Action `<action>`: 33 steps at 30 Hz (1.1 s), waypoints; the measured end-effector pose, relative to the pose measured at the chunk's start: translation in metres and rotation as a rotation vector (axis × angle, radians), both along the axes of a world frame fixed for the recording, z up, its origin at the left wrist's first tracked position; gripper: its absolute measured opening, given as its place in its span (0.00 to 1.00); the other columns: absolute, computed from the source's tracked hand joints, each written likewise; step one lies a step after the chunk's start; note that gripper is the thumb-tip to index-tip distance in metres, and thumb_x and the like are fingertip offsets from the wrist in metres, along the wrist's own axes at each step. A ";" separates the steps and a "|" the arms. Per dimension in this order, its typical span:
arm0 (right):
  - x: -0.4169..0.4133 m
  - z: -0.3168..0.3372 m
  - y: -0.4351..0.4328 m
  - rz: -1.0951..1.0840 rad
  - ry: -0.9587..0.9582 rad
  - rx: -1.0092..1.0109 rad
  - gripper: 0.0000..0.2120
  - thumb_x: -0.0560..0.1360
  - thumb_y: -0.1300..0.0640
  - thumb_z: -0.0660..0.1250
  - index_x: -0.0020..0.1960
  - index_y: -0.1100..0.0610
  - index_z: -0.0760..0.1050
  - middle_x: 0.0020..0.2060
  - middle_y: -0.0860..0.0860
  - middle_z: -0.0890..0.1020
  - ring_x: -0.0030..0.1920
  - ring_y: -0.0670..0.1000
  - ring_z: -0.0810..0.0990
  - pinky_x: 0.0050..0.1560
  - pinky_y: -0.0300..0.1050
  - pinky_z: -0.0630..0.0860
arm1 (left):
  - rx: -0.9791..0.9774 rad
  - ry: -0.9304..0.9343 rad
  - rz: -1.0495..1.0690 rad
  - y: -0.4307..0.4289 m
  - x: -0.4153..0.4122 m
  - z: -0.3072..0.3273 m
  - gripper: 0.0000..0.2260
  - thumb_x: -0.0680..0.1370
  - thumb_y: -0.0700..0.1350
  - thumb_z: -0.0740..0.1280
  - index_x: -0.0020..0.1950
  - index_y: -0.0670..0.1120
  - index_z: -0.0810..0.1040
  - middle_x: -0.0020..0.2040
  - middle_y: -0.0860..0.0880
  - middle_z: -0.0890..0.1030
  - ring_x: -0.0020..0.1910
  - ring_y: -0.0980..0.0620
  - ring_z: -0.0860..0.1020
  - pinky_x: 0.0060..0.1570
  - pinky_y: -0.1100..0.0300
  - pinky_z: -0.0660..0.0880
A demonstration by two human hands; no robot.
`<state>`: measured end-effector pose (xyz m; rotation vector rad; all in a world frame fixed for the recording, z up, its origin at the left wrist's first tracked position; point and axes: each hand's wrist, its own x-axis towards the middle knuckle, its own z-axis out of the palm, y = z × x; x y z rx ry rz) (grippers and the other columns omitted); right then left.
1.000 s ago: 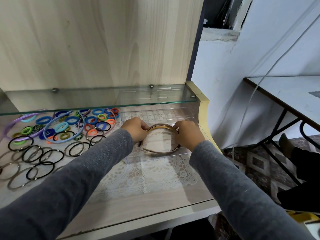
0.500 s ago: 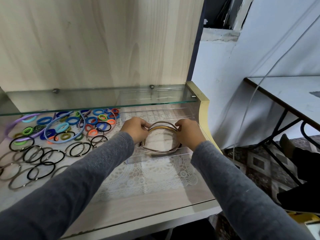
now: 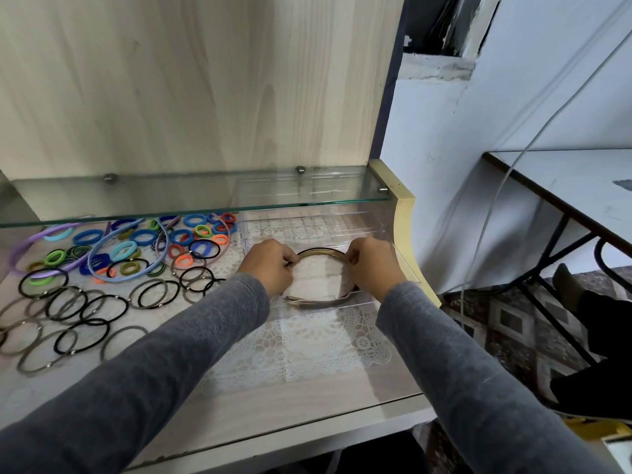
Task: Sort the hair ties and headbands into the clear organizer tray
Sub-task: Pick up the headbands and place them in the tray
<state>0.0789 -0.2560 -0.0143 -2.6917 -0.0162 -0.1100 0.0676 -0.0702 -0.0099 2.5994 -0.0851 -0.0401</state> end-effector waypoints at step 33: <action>-0.024 0.005 0.037 0.201 -0.093 0.000 0.14 0.77 0.60 0.59 0.58 0.59 0.79 0.54 0.55 0.81 0.52 0.55 0.78 0.56 0.47 0.75 | 0.212 -0.105 -0.109 0.012 -0.010 -0.023 0.17 0.82 0.50 0.56 0.70 0.57 0.72 0.70 0.52 0.70 0.69 0.51 0.66 0.69 0.58 0.49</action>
